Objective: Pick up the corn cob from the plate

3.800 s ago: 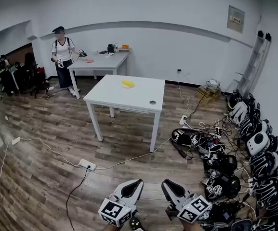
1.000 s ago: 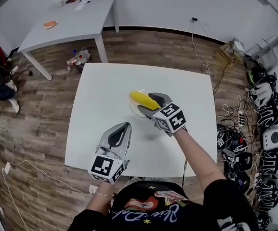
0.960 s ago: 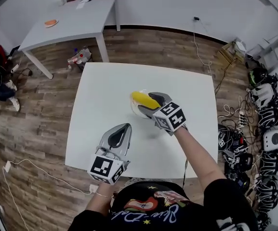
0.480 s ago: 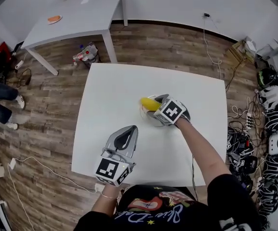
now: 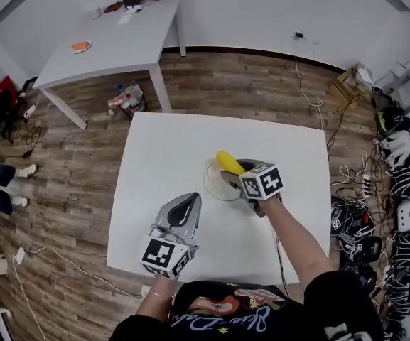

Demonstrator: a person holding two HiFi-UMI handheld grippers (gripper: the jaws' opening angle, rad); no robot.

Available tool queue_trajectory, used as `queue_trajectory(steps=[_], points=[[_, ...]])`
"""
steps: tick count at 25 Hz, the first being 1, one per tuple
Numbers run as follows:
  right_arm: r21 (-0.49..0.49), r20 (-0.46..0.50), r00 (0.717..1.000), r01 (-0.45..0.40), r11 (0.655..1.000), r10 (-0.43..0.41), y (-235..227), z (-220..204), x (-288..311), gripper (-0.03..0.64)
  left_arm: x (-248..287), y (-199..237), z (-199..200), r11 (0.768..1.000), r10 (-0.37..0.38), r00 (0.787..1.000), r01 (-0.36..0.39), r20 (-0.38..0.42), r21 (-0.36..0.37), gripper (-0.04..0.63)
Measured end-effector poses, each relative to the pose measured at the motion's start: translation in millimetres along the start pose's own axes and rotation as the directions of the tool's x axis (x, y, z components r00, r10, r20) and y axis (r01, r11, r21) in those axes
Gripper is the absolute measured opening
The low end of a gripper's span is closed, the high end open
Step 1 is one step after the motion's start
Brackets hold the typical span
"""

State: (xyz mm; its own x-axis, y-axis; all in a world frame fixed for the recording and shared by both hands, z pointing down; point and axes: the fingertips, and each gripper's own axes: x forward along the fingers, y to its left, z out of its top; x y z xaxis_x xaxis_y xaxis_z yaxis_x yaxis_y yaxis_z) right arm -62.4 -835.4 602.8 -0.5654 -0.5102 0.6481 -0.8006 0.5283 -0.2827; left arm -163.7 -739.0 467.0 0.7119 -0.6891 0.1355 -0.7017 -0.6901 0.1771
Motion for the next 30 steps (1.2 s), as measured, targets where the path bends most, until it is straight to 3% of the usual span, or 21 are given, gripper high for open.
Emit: queue_trajectory(steps=[2,4,8,12,21,30], points=[[0.067,0.155,0.988,0.008,0.998,-0.019,5,20,-29,0.258,2,1,6,1.0,0.0,1.0,0.0,0.01,0.014,-0.011],[0.072,0.293,0.954,0.038,0.997,-0.058,14,40,-63,0.258,2,3,14,1.0,0.013,1.0,-0.013,0.028,0.018,-0.011],[0.047,0.504,0.858,0.086,0.995,-0.097,37,71,-129,0.258,1,3,28,0.999,0.031,0.998,-0.033,0.056,0.041,-0.011],[0.014,0.624,0.766,0.191,0.981,-0.158,58,72,-177,0.258,-2,-12,37,0.998,0.016,0.997,-0.021,0.075,0.065,-0.011],[0.044,0.658,0.723,0.241,0.97,-0.209,80,44,-211,0.258,-15,-43,44,0.995,-0.022,0.996,0.013,0.09,0.097,-0.011],[0.0,0.666,0.716,0.284,0.959,-0.212,94,39,-223,0.258,-25,-64,48,0.993,-0.064,0.991,0.052,0.118,0.107,-0.011]])
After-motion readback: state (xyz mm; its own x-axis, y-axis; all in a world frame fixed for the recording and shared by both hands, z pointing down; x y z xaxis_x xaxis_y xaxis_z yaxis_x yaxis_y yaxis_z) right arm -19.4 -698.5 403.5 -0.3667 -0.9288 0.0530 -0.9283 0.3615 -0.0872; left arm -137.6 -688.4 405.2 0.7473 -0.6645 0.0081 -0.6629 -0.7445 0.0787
